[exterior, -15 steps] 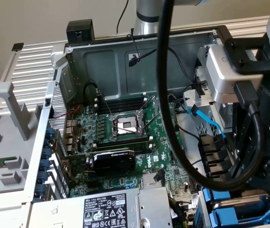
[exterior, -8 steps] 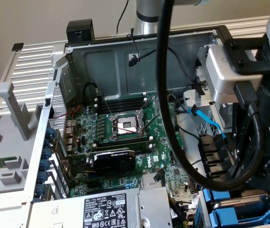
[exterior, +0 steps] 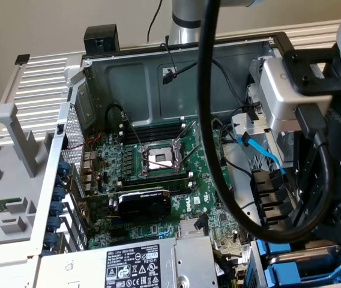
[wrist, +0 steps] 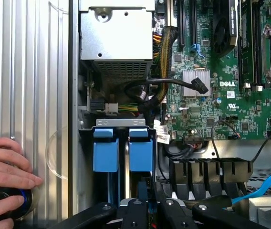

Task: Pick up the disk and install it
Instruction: 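Insert the second disk wire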

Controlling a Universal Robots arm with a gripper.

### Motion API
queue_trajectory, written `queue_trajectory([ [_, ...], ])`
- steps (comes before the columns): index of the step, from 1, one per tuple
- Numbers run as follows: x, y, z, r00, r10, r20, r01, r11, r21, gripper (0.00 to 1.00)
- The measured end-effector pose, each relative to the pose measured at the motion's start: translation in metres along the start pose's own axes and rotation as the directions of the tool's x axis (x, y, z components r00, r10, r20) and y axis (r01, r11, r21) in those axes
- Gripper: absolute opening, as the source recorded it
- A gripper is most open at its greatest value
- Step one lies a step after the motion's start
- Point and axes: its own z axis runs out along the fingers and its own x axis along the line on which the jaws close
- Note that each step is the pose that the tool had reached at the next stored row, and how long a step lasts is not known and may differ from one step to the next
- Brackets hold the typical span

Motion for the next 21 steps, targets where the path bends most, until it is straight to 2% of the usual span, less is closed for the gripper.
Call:
queue_trajectory([
  [21, 0.0006, -0.0004, 0.0003, 1.0, 0.0, 0.0, 0.0, 1.0, 0.0, 0.16],
])
